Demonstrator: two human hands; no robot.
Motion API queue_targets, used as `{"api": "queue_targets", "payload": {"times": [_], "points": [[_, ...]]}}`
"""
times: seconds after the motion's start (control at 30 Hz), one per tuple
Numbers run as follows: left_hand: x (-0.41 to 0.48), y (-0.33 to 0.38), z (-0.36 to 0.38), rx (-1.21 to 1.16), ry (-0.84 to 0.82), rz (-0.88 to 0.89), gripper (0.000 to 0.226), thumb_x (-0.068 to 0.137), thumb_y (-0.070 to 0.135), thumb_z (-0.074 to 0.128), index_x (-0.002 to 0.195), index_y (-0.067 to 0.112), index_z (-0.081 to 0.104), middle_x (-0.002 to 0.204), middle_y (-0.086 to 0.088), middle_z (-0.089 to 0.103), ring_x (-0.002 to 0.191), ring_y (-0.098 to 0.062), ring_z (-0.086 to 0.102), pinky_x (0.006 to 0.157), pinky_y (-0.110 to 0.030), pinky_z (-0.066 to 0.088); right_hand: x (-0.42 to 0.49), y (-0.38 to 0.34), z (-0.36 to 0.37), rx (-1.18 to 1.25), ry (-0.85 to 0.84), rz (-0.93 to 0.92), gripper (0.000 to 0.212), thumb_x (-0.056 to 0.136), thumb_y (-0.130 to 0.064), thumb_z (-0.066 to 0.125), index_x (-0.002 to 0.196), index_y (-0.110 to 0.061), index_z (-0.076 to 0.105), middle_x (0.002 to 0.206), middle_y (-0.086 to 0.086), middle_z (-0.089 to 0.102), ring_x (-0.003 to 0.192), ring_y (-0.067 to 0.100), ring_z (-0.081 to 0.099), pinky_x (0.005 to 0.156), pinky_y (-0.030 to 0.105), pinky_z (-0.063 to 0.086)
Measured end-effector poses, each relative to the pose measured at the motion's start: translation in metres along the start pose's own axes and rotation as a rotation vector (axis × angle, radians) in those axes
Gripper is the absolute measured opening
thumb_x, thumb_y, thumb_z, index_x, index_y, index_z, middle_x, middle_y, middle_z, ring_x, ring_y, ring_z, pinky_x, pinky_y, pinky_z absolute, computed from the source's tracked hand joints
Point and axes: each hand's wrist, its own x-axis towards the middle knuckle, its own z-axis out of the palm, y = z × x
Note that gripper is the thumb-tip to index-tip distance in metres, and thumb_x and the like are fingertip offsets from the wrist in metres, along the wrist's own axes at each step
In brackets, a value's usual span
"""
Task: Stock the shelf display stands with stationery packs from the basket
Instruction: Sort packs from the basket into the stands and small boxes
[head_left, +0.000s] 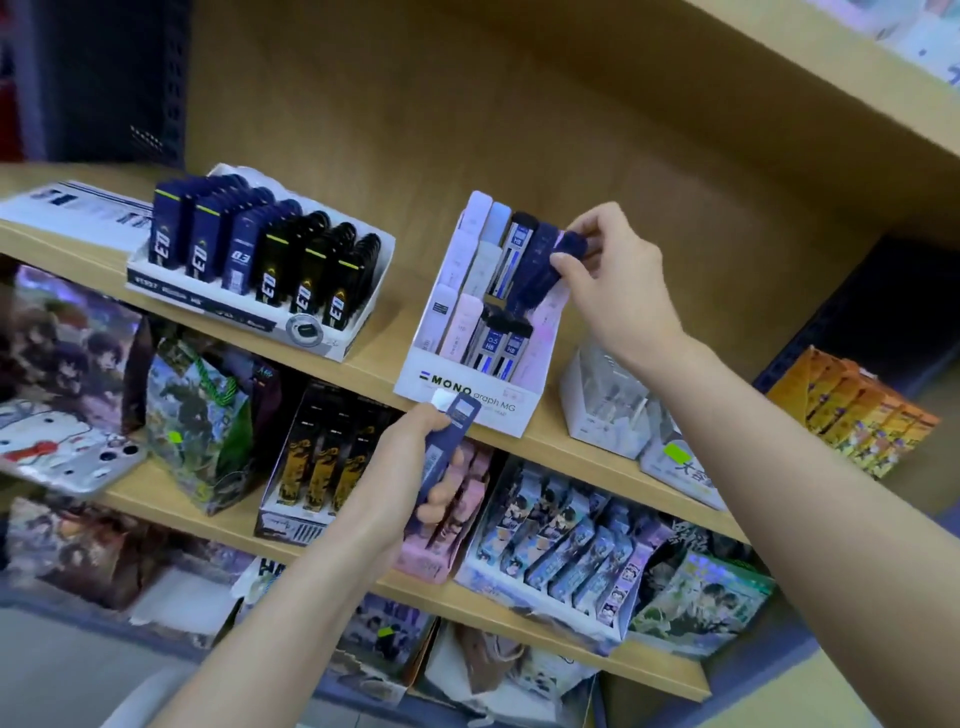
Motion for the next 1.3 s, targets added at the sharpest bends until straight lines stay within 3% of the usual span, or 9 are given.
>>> {"api": "queue_targets", "payload": {"times": [0.07,0.17,0.37,0.63,0.83,0.93,1.03,1.13,1.3], "points": [[-0.001,0.004,-0.004,-0.044,0.038,0.011,0.043,0.100,-0.003,0.031,0.060,0.013,0.031,0.063,-0.004,0.025,0.023,0.004,0.039,0.056,-0.007,0.042,0.008,0.005,0.007,-0.087,-0.054,0.011,0.010,0.089,-0.014,0.061,0.092,-0.017,0.051,0.089,0.001,0.061,0.082,0.019,0.058,0.080,0.038,0.050],[0.000,0.000,-0.004,-0.066,-0.001,-0.075,0.033,0.100,0.012,0.038,0.068,0.007,0.040,0.054,-0.005,0.031,0.021,-0.008,0.033,0.027,-0.017,0.022,0.017,0.007,0.012,-0.169,-0.116,0.041,0.009,0.087,-0.015,0.064,0.091,-0.015,0.057,0.091,0.005,0.063,0.085,0.022,0.059,0.083,0.041,0.049],[-0.020,-0.011,-0.014,-0.212,0.000,0.144,0.011,0.095,0.016,0.051,0.100,0.006,0.052,0.050,0.005,0.040,0.038,-0.009,0.033,0.034,-0.019,0.023,0.035,-0.001,0.005,-0.319,-0.225,0.014,0.014,0.085,-0.017,0.067,0.097,-0.012,0.062,0.090,0.004,0.062,0.091,0.026,0.059,0.084,0.041,0.049],[-0.024,-0.005,-0.018,-0.209,0.141,0.270,0.013,0.093,0.024,0.058,0.087,0.016,0.050,0.047,0.008,0.041,0.043,-0.011,0.033,0.039,-0.022,0.024,0.028,-0.001,0.017,-0.458,-0.215,-0.019,0.020,0.083,-0.019,0.068,0.102,-0.014,0.062,0.103,0.004,0.058,0.096,0.024,0.055,0.072,0.031,0.042],[-0.027,-0.003,-0.020,-0.197,0.207,0.322,0.023,0.092,0.025,0.059,0.077,0.019,0.044,0.048,0.009,0.039,0.040,-0.007,0.034,0.036,-0.015,0.029,0.020,-0.007,0.024,-0.574,-0.157,-0.057,0.031,0.087,-0.018,0.062,0.116,-0.010,0.054,0.118,0.010,0.050,0.109,0.027,0.047,0.081,0.036,0.040],[-0.027,-0.003,-0.022,-0.191,0.207,0.329,0.026,0.092,0.026,0.060,0.074,0.020,0.043,0.052,0.007,0.038,0.042,-0.008,0.034,0.036,-0.014,0.030,-0.001,-0.028,0.020,-0.357,-0.047,-0.094,0.017,0.096,-0.023,0.048,0.105,-0.011,0.058,0.103,0.006,0.059,0.090,0.024,0.055,0.075,0.037,0.045],[-0.028,-0.003,-0.022,-0.203,0.183,0.340,0.024,0.090,0.027,0.063,0.075,0.021,0.046,0.054,0.006,0.039,0.044,-0.009,0.033,0.036,-0.013,0.030,-0.036,-0.053,0.022,-0.157,-0.248,-0.015,0.031,0.100,-0.032,0.041,0.087,-0.011,0.060,0.075,0.004,0.066,0.060,0.019,0.056,0.061,0.035,0.048],[-0.031,-0.004,-0.020,-0.197,0.162,0.369,0.021,0.089,0.027,0.064,0.077,0.020,0.048,0.052,0.007,0.040,0.040,-0.008,0.034,0.036,-0.015,0.028,-0.063,-0.066,0.028,0.012,-0.489,0.119,0.024,0.097,-0.035,0.047,0.088,-0.017,0.060,0.074,0.000,0.069,0.062,0.011,0.062,0.066,0.029,0.051],[-0.038,-0.002,-0.019,-0.281,-0.047,0.311,0.028,0.095,0.033,0.049,0.091,0.007,0.056,0.053,0.001,0.056,0.035,-0.009,0.029,0.033,-0.017,0.019,-0.057,-0.066,0.022,0.347,-0.424,0.226,0.011,0.097,-0.017,0.050,0.089,-0.017,0.058,0.074,0.001,0.060,0.053,0.000,0.056,0.059,0.018,0.052]]}}
